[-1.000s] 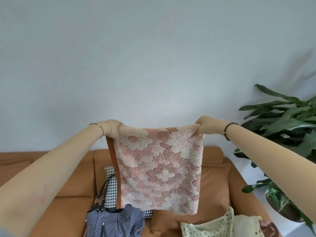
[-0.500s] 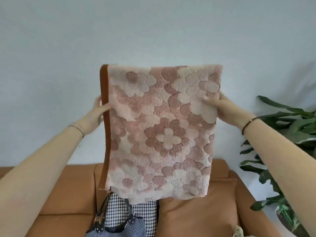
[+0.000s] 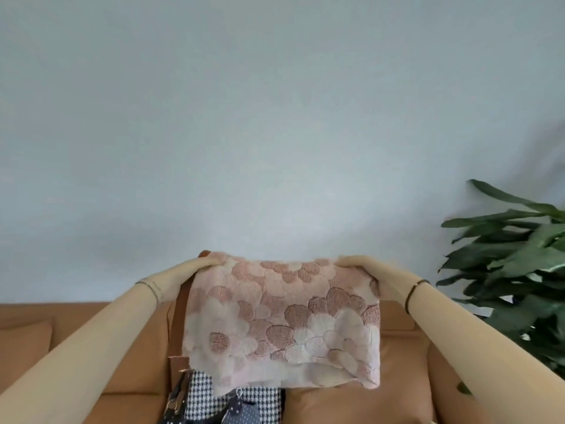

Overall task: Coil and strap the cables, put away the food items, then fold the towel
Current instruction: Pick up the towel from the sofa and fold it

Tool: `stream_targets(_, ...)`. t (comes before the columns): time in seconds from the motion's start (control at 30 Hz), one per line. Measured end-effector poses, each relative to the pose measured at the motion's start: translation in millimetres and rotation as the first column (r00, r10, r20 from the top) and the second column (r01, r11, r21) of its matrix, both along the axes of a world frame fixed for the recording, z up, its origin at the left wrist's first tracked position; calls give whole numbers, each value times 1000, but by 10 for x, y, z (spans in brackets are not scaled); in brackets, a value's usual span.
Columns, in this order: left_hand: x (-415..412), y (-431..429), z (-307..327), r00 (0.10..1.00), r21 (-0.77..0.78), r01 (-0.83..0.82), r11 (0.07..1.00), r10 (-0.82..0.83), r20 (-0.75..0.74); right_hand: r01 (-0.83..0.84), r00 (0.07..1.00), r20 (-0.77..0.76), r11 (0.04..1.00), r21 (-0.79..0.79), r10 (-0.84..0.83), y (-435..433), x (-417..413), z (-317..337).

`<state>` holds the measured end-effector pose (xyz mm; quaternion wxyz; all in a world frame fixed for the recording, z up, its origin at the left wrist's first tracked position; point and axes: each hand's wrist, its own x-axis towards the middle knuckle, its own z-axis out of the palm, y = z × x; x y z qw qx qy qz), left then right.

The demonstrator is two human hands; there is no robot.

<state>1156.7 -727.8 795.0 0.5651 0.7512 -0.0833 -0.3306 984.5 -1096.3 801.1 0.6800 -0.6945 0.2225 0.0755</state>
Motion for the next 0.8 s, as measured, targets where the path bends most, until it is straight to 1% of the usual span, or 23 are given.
stream_targets(0.03, -15, -3, 78, 1000, -45, 3, 999, -2, 25, 0, 999, 42, 1000, -2, 0, -20, 2, 64)
stream_targets(0.07, -68, -14, 182, 994, -95, -19, 995, 30, 108, 13, 995, 95, 1000, -14, -11, -23, 21, 158)
stream_targets(0.1, -83, -36, 259, 972, -175, -65, 982, 102, 213, 53, 982, 185, 998, -33, -46, -22, 58, 233)
stream_targets(0.13, -118, -56, 347, 938, -297, -112, 948, 200, 285, 118, 950, 295, 992, -41, -101, 18, 77, 304)
stream_targets(0.17, -109, -77, 435, 900, -410, -157, 898, 301, 314, 183, 909, 386, 983, -27, -159, 51, 118, 365)
stream_targets(0.2, -96, -101, 512, 870, -484, -197, 853, 380, 314, 234, 869, 449, 972, -2, -209, 113, 141, 449)
stream_targets(0.27, -3, -80, 543, 840, -562, -241, 791, 460, 287, 259, 812, 539, 966, 11, -224, 193, 183, 533)
stream_targets(0.33, 131, -19, 445, 815, -609, -227, 760, 490, 309, 270, 771, 603, 963, -17, -205, 187, 233, 501)
stream_targets(0.37, 171, 21, 433, 812, -599, -209, 773, 479, 335, 260, 758, 625, 965, -31, -185, 187, 218, 468)
stream_targets(0.4, 224, 90, 426, 827, -567, -157, 809, 421, 371, 254, 747, 643, 967, -39, -170, 172, 206, 457)
stream_targets(0.43, 326, 154, 387, 843, -507, -31, 862, 295, 450, 224, 740, 657, 974, -40, -143, 113, 217, 423)
stream_targets(0.47, 346, 191, 345, 846, -475, 83, 876, 190, 498, 182, 741, 662, 983, -36, -112, 106, 195, 442)
stream_targets(0.5, 346, 215, 356, 818, -464, 84, 882, 204, 537, 148, 744, 664, 988, -46, -81, 73, 191, 425)
stream_targets(0.53, 225, 176, 461, 820, -495, -19, 869, 297, 490, 133, 761, 645, 990, -48, -71, 30, 198, 420)
stream_targets(0.57, 100, 179, 491, 740, -472, -119, 874, 395, 545, 150, 793, 598, 989, -9, -115, -14, 204, 426)
stream_targets(0.6, 11, 151, 483, 744, -478, -115, 871, 394, 539, 218, 822, 537, 976, 13, -191, -15, 186, 418)
stream_targets(0.67, -31, 121, 437, 771, -363, -122, 924, 319, 552, 324, 840, 452, 946, 25, -300, -104, 186, 381)
stream_targets(0.7, -95, 105, 434, 779, -317, -118, 941, 286, 558, 335, 840, 440, 941, 39, -317, -142, 183, 352)
stream_targets(0.73, -133, 91, 483, 814, -321, -110, 941, 271, 514, 341, 841, 423, 937, 72, -338, -167, 178, 355)
stream_targets(0.8, -227, 58, 539, 883, -351, -122, 928, 263, 389, 302, 877, 357, 947, 109, -321, -197, 111, 334)
